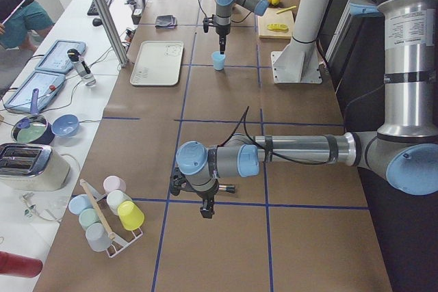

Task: Mash ice and strawberries in cup
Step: 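Open the right gripper to drop the ice cube into the cup, then move the right gripper back toward the pink bowl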

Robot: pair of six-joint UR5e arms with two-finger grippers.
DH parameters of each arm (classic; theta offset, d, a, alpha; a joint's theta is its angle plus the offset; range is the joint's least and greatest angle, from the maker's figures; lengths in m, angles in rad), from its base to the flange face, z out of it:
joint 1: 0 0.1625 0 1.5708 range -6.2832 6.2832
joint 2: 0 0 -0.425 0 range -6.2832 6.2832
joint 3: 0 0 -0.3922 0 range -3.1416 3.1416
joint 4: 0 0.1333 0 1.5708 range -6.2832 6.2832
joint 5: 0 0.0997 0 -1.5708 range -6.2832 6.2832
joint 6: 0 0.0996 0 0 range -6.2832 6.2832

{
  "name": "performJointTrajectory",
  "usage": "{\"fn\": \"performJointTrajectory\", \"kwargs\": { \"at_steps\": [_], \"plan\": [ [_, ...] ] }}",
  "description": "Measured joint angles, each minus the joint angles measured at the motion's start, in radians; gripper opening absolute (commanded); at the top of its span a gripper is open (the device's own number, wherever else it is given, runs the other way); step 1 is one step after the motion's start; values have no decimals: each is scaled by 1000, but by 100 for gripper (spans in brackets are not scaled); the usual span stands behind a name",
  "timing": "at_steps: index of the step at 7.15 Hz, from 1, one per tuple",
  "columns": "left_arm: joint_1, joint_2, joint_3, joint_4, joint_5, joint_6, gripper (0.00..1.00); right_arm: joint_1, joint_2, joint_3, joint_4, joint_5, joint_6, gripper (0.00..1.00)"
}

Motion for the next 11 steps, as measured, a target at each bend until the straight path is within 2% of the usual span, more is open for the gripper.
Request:
{"fn": "performJointTrajectory", "kwargs": {
  "at_steps": [3, 5, 8, 9, 11],
  "plan": [
    [1, 0, 1, 1, -1, -2, 100, 33, -6, -1, 23, 7, -28, 98],
    [1, 0, 2, 2, -1, -2, 100, 119, -76, 35, 38, 58, -161, 98],
    [2, 0, 3, 2, -1, -1, 100, 301, -368, 248, 54, 165, -479, 99],
    [2, 0, 3, 3, -1, -1, 100, 356, -460, 298, 65, 192, -575, 99],
    [3, 1, 3, 3, -1, 0, 100, 469, -648, 345, 162, 289, -748, 99]
  ]
}}
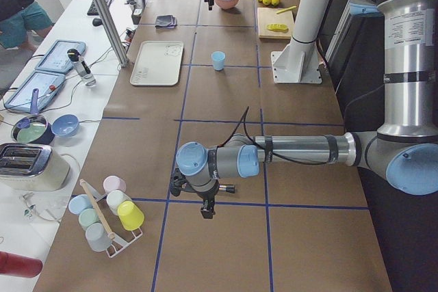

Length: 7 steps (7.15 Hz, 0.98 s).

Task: Mash ice and strawberries in cup
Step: 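Move the right gripper back toward the pink bowl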

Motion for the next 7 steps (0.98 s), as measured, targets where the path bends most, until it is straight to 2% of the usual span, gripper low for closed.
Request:
{"fn": "performJointTrajectory", "kwargs": {
  "at_steps": [4, 5, 7],
  "plan": [
    [0, -1, -1, -1, 0, 0, 100, 146, -378, 35, 271, 94, -230, 93],
    [0, -1, -2, -2, 0, 0, 100, 158, -453, 46, 294, 105, -249, 97],
    [0, -1, -5, -3, 0, 0, 100, 164, -549, 54, 308, 109, -193, 96]
  ]
}}
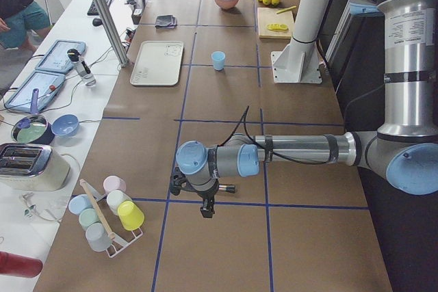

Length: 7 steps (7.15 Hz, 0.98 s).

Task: Mash ice and strawberries in cup
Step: 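Lower the right gripper into the ice and grasp another cube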

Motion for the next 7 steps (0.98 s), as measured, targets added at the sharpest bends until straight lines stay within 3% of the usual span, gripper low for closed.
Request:
{"fn": "performJointTrajectory", "kwargs": {
  "at_steps": [4, 7],
  "plan": [
    [1, 1, -7, 1, 0, 1, 100, -1, -19, -16, 76, -5, 382, 95],
    [0, 1, -9, 0, 0, 1, 100, -13, -17, -66, 134, -8, 440, 90]
  ]
}}
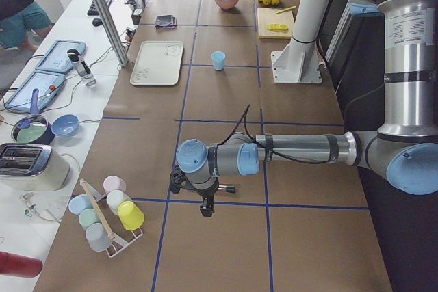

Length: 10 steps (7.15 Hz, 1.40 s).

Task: Mash ice and strawberries in cup
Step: 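Lower the right gripper into the ice and grasp another cube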

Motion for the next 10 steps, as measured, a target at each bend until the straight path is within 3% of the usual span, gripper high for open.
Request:
{"fn": "performJointTrajectory", "kwargs": {
  "at_steps": [7, 8, 9, 10],
  "plan": [
    [0, 0, 0, 1, 0, 0, 100, -71, 7, -34, 0, -34, -108, 74],
    [0, 0, 0, 1, 0, 0, 100, -72, 9, -38, -2, -35, -136, 61],
    [0, 0, 0, 0, 0, 0, 100, -73, 10, -40, -3, -35, -148, 32],
    [0, 0, 0, 0, 0, 0, 100, -73, 11, -40, -4, -35, -152, 18]
  ]
}}
